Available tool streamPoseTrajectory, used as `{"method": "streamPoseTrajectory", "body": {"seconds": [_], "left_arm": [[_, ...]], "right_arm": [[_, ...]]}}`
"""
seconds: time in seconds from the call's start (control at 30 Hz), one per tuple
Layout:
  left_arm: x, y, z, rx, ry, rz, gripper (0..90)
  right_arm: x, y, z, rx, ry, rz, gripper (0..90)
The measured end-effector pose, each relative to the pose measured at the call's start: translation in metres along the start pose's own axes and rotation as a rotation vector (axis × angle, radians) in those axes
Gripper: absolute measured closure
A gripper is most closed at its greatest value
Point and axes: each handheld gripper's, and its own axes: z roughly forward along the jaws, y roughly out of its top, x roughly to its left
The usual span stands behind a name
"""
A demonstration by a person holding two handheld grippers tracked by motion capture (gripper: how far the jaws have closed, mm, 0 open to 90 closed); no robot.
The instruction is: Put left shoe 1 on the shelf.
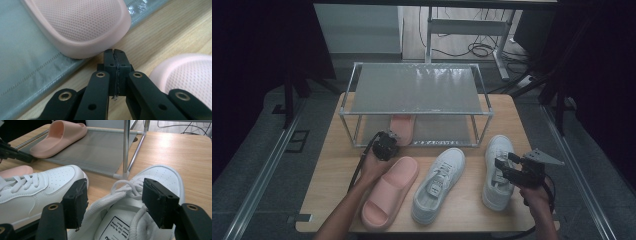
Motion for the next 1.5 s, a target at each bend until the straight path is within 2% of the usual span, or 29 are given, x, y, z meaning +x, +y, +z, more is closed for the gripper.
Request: {"method": "streamPoseTrajectory", "body": {"seconds": [0.17,0.27,0.53,0.63,0.8,1.17,1.3,1.5], "left_arm": [[0.003,0.000,0.003,0.000,-0.017,-0.023,89.5],[0.003,-0.001,0.001,0.003,-0.013,-0.021,89.3],[-0.002,-0.012,-0.028,-0.045,-0.030,-0.029,89.1],[-0.005,-0.022,-0.044,-0.076,-0.045,-0.042,88.9],[-0.012,-0.040,-0.069,-0.124,-0.043,-0.042,88.8],[-0.019,-0.079,-0.105,-0.200,-0.065,-0.072,88.3],[-0.019,-0.097,-0.114,-0.211,-0.067,-0.097,88.3],[-0.014,-0.113,-0.121,-0.219,-0.064,-0.131,89.0]], "right_arm": [[-0.001,0.000,0.000,0.000,-0.001,0.001,37.6],[0.000,0.000,0.000,0.000,-0.001,0.000,37.6],[-0.001,0.000,-0.001,-0.001,-0.002,0.003,37.6],[-0.002,0.000,-0.002,-0.002,-0.004,0.005,37.6],[-0.001,0.000,-0.002,-0.005,-0.003,0.004,37.6],[0.000,-0.002,0.000,0.004,-0.003,0.007,37.6],[0.001,-0.001,-0.001,0.001,-0.002,0.003,37.6],[0.000,-0.002,-0.001,0.005,-0.004,0.008,37.7]]}}
